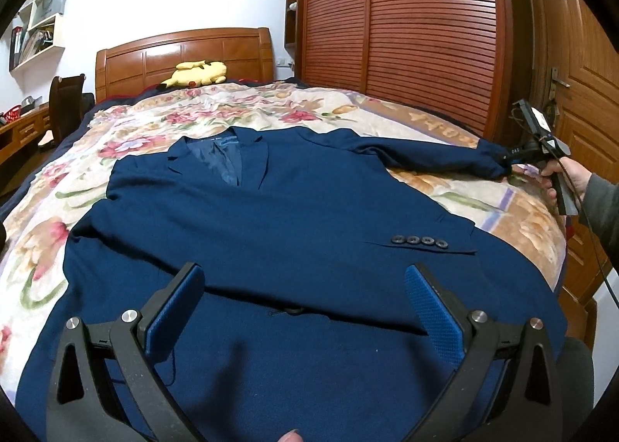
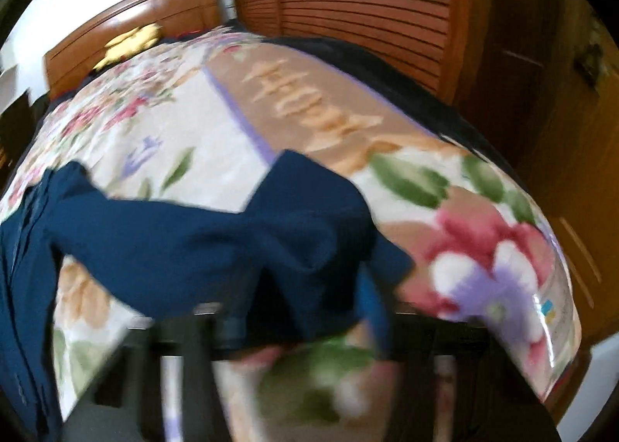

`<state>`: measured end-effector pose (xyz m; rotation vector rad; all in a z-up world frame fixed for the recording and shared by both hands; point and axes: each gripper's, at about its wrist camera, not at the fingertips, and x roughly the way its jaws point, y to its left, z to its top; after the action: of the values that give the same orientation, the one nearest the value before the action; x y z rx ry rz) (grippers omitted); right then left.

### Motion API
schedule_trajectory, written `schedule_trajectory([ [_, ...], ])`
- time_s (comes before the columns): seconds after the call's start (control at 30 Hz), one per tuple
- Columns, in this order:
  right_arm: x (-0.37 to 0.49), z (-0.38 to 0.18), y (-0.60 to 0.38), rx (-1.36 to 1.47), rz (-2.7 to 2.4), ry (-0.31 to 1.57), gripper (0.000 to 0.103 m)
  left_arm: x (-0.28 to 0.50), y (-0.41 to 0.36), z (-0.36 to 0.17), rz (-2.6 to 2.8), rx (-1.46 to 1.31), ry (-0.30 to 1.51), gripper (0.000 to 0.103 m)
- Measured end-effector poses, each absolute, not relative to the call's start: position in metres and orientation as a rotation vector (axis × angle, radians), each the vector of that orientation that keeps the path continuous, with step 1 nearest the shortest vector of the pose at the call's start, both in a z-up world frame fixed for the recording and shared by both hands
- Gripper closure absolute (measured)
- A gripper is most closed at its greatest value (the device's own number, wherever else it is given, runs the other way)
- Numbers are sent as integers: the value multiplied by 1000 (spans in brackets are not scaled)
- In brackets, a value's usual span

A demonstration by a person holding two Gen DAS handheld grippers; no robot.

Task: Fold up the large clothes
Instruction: 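Lift the sleeve and lay it across the jacket front with the right tool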

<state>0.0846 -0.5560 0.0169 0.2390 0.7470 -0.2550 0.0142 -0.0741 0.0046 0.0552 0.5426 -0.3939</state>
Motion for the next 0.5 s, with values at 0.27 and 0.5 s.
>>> schedule_trajectory([
  [0.27,52,85,-506,123,-190,541,98,12,-61,9,-374,36,529,0],
  [0.5,31,146,-440,11,-84,422,98,4,-37,13,-335,26,512,0],
])
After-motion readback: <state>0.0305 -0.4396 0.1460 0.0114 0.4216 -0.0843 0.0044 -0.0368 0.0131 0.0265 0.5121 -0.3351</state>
